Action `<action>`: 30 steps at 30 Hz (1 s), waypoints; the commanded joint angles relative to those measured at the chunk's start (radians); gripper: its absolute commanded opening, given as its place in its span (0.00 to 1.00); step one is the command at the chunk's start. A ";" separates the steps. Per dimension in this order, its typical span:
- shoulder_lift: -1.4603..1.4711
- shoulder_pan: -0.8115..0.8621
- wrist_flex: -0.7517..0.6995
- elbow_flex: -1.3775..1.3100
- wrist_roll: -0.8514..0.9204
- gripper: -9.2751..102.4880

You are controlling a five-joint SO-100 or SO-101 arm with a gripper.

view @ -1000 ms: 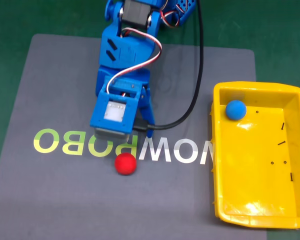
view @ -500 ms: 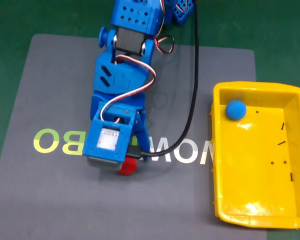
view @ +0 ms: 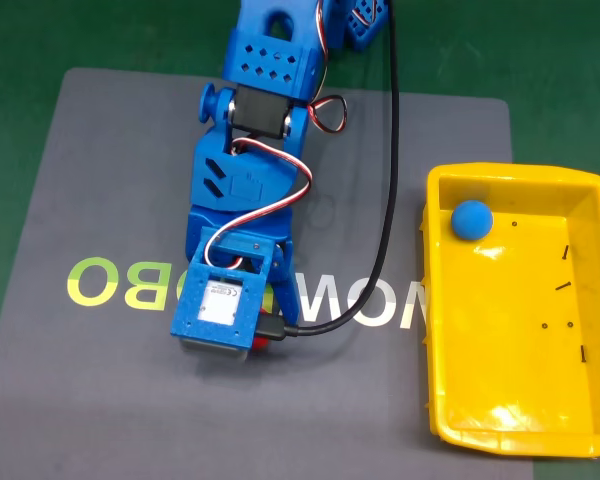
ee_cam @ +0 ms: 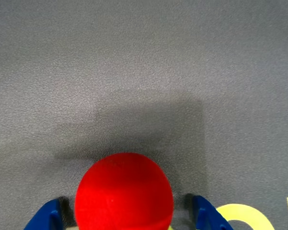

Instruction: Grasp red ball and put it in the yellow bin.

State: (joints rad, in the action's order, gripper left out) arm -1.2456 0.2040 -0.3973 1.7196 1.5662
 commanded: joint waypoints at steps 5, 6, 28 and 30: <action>-0.003 -0.021 0.031 -0.101 -0.025 0.34; 0.000 -0.023 0.031 -0.104 -0.026 0.34; 0.015 -0.035 0.028 -0.115 -0.060 0.08; 0.014 -0.034 0.028 -0.115 -0.060 0.08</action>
State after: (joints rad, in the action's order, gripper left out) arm -1.2134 0.1825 -0.3973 1.6782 1.5217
